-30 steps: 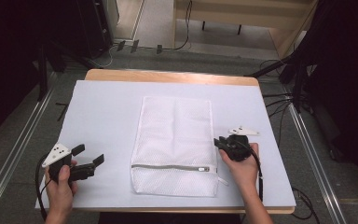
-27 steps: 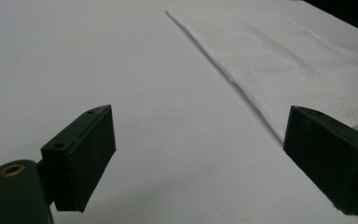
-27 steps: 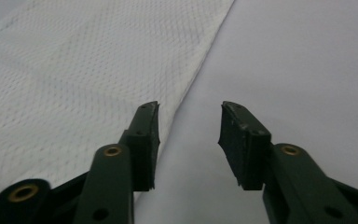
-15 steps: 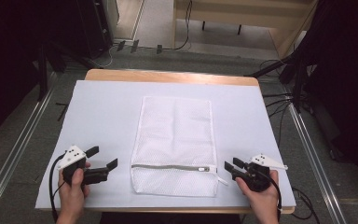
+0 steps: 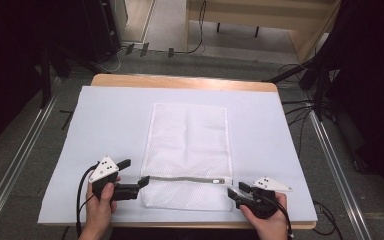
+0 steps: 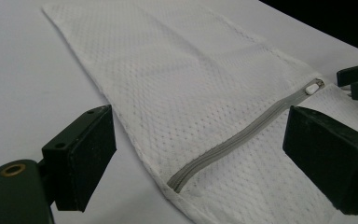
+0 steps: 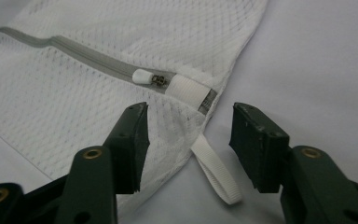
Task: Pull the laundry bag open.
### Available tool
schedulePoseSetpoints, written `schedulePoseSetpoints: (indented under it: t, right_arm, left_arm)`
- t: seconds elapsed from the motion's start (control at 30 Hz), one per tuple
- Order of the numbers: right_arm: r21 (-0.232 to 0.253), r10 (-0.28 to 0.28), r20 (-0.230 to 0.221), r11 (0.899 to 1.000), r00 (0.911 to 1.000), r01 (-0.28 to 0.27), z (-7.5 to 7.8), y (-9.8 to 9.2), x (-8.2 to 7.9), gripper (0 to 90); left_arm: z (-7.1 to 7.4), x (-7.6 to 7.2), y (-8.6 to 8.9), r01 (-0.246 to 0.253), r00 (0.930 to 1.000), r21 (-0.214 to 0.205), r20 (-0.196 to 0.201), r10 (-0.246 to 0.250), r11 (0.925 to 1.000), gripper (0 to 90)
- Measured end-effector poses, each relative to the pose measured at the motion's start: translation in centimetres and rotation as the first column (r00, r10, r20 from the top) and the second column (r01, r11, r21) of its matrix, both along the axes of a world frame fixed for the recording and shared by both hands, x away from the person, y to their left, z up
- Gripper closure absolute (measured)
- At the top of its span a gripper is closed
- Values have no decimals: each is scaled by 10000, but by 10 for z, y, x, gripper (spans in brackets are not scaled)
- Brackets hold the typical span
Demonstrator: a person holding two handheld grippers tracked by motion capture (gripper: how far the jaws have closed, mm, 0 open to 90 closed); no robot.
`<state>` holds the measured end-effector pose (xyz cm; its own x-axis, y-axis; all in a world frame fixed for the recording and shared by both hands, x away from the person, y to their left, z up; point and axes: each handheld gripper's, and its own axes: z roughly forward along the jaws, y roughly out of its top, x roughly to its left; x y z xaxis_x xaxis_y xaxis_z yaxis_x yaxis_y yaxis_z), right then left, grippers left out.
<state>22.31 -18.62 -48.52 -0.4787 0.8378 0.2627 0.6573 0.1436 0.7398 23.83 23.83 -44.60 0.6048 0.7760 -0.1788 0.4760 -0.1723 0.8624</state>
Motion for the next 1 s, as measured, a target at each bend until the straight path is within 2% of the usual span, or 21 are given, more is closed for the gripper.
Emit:
schedulePoseSetpoints:
  t: [0.2,0.3,0.33,0.37,0.43,0.47,0.5,0.53,0.57,0.6,0.63,0.67,0.7,0.73,0.77,0.83,0.87,0.9,0.93,0.97,1.0]
  right_arm:
    - [-794,-21,612,9968,9981,69,-3,17,-5,440]
    - [-1549,-20,1130,9877,9936,196,-5,27,-10,486]
    - [-1549,-20,1130,9877,9936,196,-5,27,-10,486]
    - [-1724,-70,1343,9846,9909,303,-6,30,-11,535]
    - [-1568,-337,1321,9861,9907,544,-6,28,-10,650]
    - [-1568,-337,1321,9861,9907,544,-6,28,-10,650]
    - [-1494,-656,1322,9851,9891,853,-7,24,-9,805]
    - [-1494,-656,1322,9851,9891,853,-7,24,-9,805]
    - [-1213,-663,1174,9893,9909,806,-7,21,-7,882]
    - [-1213,-663,1174,9893,9909,806,-7,21,-7,882]
    - [-1112,-504,1015,9919,9936,617,-5,19,-4,896]
    - [-1112,-504,1015,9919,9936,617,-5,19,-4,896]
    - [-946,-389,889,9944,9953,473,-3,18,-2,899]
    - [-889,-380,978,9949,9945,468,-2,18,-2,900]
    - [-828,-389,1046,9954,9938,476,0,17,-3,900]
    - [-671,-387,1328,9966,9904,480,7,17,-4,900]
    - [-671,-387,1328,9966,9904,480,7,17,-4,900]
    - [-578,-397,1504,9971,9878,489,10,16,-5,900]
    - [-458,-403,1638,9978,9857,484,14,15,-6,900]
    - [-310,-320,2037,9988,9785,391,21,14,-8,900]
    - [-310,-320,2037,9988,9785,391,21,14,-8,900]
  left_arm:
    - [0,-1,-12,285,9995,-209,-151,-288,9994,98]
    - [1,0,-23,496,9983,-248,-303,-504,9985,122]
    - [1,0,-28,479,9981,-273,-374,-489,9985,122]
    - [1,2,-39,565,9966,-219,-592,-577,9982,138]
    - [1,4,-52,859,9932,-347,-757,-883,9957,138]
    - [1,4,-52,859,9932,-347,-757,-883,9957,138]
    - [1,5,-59,1033,9913,-272,-786,-1051,9943,138]
    - [2,6,-66,1154,9898,-187,-820,-1166,9931,138]
    - [3,7,-73,1259,9882,-147,-865,-1267,9919,138]
    - [4,8,-80,1381,9862,-70,-907,-1382,9904,138]
    - [5,12,-96,1511,9828,115,-1095,-1490,9884,140]
    - [5,12,-96,1511,9828,115,-1095,-1490,9884,143]
    - [4,15,-113,1754,9775,405,-1260,-1692,9837,145]
    - [4,15,-113,1754,9775,405,-1260,-1692,9837,147]
    - [3,18,-129,2082,9715,695,-1302,-1981,9756,147]
    - [0,20,-144,2394,9639,762,-1381,-2275,9679,148]
    - [0,20,-144,2394,9639,762,-1381,-2275,9679,152]
    - [-1,21,-150,2522,9608,898,-1420,-2383,9635,152]
    - [-2,22,-156,2496,9618,1043,-1421,-2340,9627,180]
    - [-3,23,-161,2447,9631,1181,-1442,-2272,9624,257]
    - [-4,24,-165,2408,9638,1297,-1487,-2213,9619,257]
